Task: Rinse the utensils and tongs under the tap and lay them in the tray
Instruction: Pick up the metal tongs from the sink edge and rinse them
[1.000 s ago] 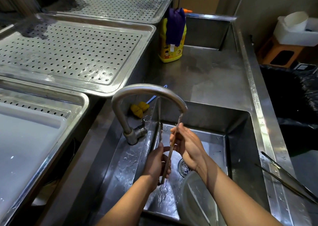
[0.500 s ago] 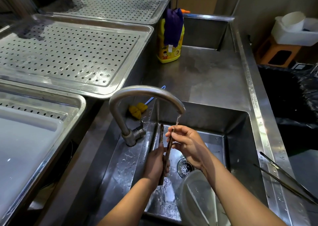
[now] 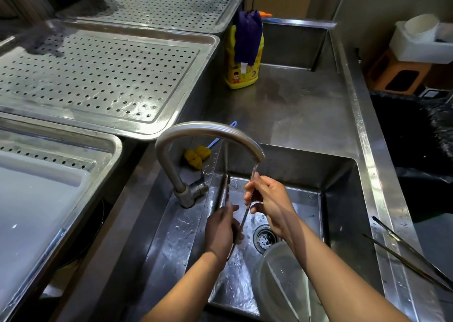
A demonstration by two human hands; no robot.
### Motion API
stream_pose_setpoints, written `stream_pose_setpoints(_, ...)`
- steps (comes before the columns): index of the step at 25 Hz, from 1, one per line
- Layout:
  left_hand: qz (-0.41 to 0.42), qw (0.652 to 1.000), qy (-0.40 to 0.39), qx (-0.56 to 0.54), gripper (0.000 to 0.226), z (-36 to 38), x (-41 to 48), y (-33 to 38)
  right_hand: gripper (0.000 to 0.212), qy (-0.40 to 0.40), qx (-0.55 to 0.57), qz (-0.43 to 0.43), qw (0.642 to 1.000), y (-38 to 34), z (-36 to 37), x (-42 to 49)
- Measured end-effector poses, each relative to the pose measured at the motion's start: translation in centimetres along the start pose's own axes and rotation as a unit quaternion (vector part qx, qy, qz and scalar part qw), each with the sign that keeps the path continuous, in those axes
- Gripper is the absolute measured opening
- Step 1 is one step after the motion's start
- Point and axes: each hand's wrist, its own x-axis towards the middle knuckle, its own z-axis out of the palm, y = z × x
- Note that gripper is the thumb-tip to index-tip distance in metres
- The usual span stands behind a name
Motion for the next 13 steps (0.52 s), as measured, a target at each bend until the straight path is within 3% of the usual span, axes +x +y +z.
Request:
stream_pose_setpoints(2,-0.007,1.000,0.003,-0.024,0.038,0.1,-0.2,0.4,0.004,-0.015,-0.024,-0.020,0.999,0.2,0.3,-0.1)
stream_pose_setpoints(4,-0.007,0.999,0.005,-0.033,0.040,0.2,-0.2,0.8,0.023,-0.040,-0.087,-0.039,0.995,1.2,0.6,-0.8)
stream_pose_setpoints(7,0.000,0.999,-0.006,-0.053,0.038,0.5,0.0,1.2,0.008,0.003,-0.111,-0.046,0.993,0.9,1.0,-0.8)
stream_pose_setpoints(9,0.020,0.998,-0.013,-0.065,0.034,0.9,-0.3,1.3,0.016,0.046,-0.079,-0.036,0.995,0.0,0.8,-0.1)
stream_pose_setpoints(11,0.040,0.997,-0.019,-0.070,0.031,1.1,-0.6,1.4,0.008,0.039,-0.074,-0.042,0.996,-0.3,0.7,-0.2)
stream_pose_setpoints(13,0.037,0.995,-0.034,-0.091,0.030,1.0,-0.8,1.5,0.022,-0.002,-0.113,-0.026,0.993,0.9,0.7,-1.4)
